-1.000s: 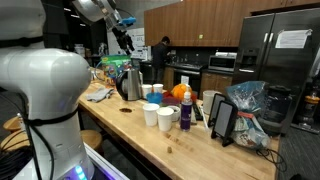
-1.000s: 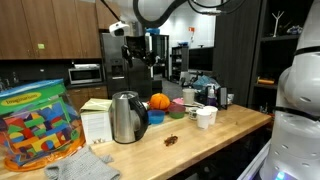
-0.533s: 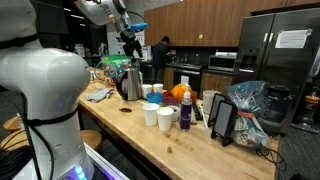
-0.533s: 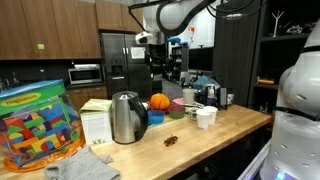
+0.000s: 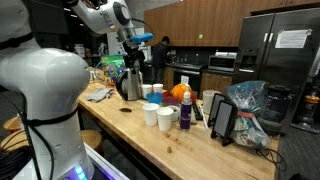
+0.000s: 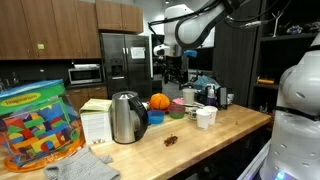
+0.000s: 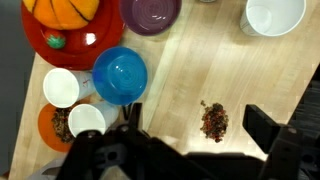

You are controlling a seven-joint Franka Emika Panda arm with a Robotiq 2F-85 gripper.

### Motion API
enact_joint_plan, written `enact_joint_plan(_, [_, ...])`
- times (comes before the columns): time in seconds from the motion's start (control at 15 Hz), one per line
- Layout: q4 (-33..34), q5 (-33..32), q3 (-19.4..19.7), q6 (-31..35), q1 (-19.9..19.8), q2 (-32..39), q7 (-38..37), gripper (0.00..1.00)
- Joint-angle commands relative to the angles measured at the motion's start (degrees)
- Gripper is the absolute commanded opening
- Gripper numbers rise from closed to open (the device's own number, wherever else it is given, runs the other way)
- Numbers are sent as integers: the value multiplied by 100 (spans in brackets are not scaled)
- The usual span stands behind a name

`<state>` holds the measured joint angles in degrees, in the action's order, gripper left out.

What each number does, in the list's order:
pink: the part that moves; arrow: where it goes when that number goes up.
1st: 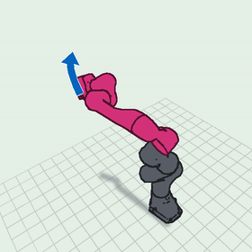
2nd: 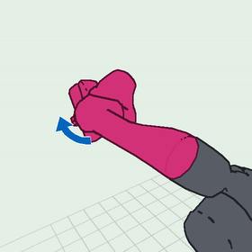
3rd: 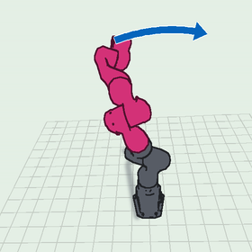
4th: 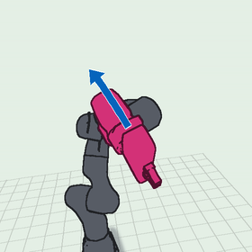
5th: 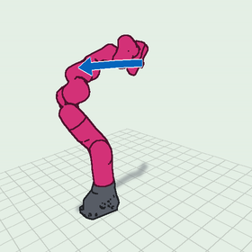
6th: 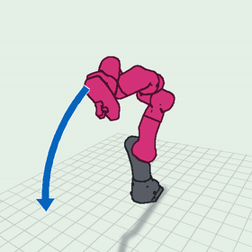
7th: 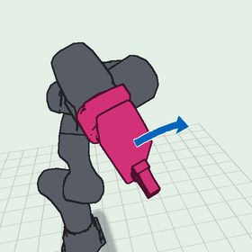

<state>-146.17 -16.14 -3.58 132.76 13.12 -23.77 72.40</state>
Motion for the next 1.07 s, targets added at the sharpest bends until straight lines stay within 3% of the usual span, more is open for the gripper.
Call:
enact_joint_plan(0.0, [-520,386,159,88,80,-500,106,100])
enact_joint_plan(0.2, [-848,707,205,-186,220,-1009,116,100])
enact_joint_plan(1.0, [-791,597,135,-143,179,-873,9,100])
